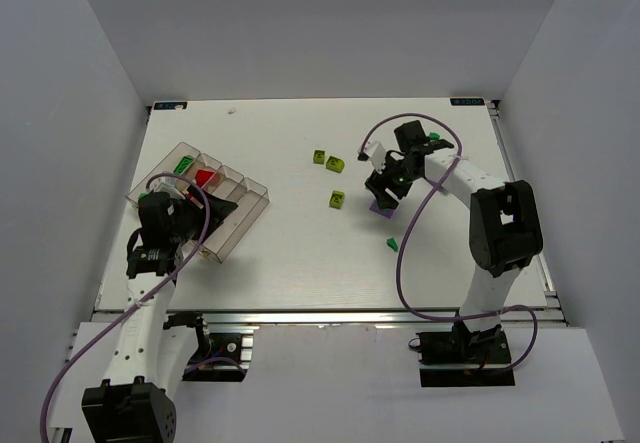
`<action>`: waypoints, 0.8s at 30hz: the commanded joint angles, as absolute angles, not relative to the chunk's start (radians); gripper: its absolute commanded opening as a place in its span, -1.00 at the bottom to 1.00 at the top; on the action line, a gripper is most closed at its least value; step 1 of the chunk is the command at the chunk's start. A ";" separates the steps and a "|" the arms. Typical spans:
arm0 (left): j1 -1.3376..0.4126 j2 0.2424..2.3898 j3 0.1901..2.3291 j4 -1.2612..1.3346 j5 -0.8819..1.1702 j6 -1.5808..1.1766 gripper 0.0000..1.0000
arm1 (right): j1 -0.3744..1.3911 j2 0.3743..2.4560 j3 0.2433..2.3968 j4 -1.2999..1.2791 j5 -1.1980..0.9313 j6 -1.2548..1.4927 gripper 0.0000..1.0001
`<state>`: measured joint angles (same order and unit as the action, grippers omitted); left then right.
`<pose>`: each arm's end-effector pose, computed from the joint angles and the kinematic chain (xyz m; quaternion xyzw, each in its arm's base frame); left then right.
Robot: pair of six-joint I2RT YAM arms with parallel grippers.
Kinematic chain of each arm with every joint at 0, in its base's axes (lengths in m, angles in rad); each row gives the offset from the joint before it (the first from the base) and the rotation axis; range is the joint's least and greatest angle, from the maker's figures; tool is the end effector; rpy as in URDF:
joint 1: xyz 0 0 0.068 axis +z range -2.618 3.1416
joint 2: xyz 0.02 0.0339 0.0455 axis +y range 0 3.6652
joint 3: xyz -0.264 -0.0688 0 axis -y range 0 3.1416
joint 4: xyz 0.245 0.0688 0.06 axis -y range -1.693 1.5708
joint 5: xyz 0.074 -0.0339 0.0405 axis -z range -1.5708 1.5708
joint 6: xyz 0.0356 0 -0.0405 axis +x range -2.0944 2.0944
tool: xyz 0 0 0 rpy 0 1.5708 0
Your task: Sort the legos into containers by color
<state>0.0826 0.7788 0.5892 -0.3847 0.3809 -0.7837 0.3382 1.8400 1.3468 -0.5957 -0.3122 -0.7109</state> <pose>0.1744 0.0012 0.2535 -0.2799 0.8209 -0.3173 0.3836 0.3590 0.1379 0.2093 -0.5126 0.8117 0.1047 0.2596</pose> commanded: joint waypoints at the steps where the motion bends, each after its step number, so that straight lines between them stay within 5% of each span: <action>1: 0.080 0.761 0.635 -0.390 0.367 -0.782 0.47 | 0.344 1.839 1.387 -0.583 -0.313 -0.706 0.44; 19: 0.080 0.845 0.816 -0.531 0.273 -0.655 0.40 | 0.345 1.781 1.368 -0.577 -0.359 -0.683 0.44; 24: 0.080 0.865 0.804 -0.467 0.311 -0.690 -0.30 | 0.345 1.779 1.350 -0.569 -0.357 -0.698 0.44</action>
<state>0.0826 0.8608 0.7872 -0.4946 0.2970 -0.6888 0.3416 1.8206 1.3464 -0.5930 -0.3370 -0.6910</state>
